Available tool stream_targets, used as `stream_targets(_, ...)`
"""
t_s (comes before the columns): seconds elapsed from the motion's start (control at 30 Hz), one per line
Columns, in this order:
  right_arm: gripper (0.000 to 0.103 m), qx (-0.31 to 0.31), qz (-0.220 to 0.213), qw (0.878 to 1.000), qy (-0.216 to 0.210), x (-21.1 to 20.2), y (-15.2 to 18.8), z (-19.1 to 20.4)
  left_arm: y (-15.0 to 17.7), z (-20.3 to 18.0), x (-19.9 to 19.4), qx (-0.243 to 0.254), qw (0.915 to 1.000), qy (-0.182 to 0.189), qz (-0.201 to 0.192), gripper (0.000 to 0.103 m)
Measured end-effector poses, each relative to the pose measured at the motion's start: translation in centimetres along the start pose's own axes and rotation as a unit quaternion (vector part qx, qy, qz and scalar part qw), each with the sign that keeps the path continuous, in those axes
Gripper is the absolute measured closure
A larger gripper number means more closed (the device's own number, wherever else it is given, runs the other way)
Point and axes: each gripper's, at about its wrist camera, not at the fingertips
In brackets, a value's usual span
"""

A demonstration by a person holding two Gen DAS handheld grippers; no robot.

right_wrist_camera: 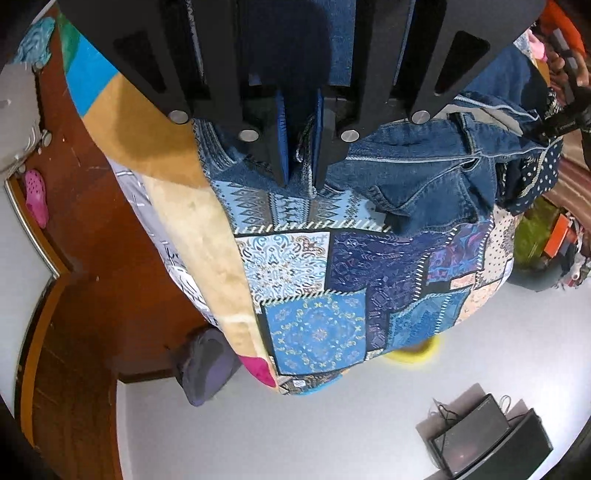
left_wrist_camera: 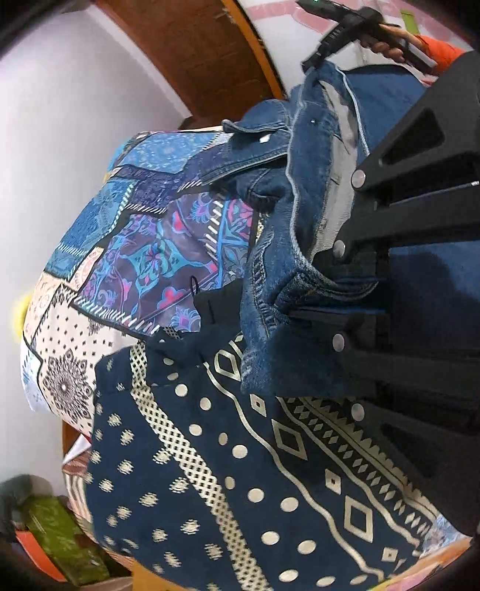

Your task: Fold large clothes

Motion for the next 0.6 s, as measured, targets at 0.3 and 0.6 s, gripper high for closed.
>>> stream_targets(0.3,0.062,-0.044,-0.031,0.999,0.007,-5.0,-0.9,2.1,-1.2,-2.4,-5.8,0.052,0.9968,-0.024,-0.057,0.046)
stream_targets(0.6,0.058,-0.117,-0.018,0.993,-0.03,-8.9,2.2,5.7,2.9,-5.6,-9.5,0.154,0.9859,-0.034,-0.056,0.04)
Point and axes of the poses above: each gripper's, at about its wrist camera, not at the fingertips, and x roughly the way its jaws point, z to its left, y to its underside, and after that the axes turned 11 degrees about -z, right-handed
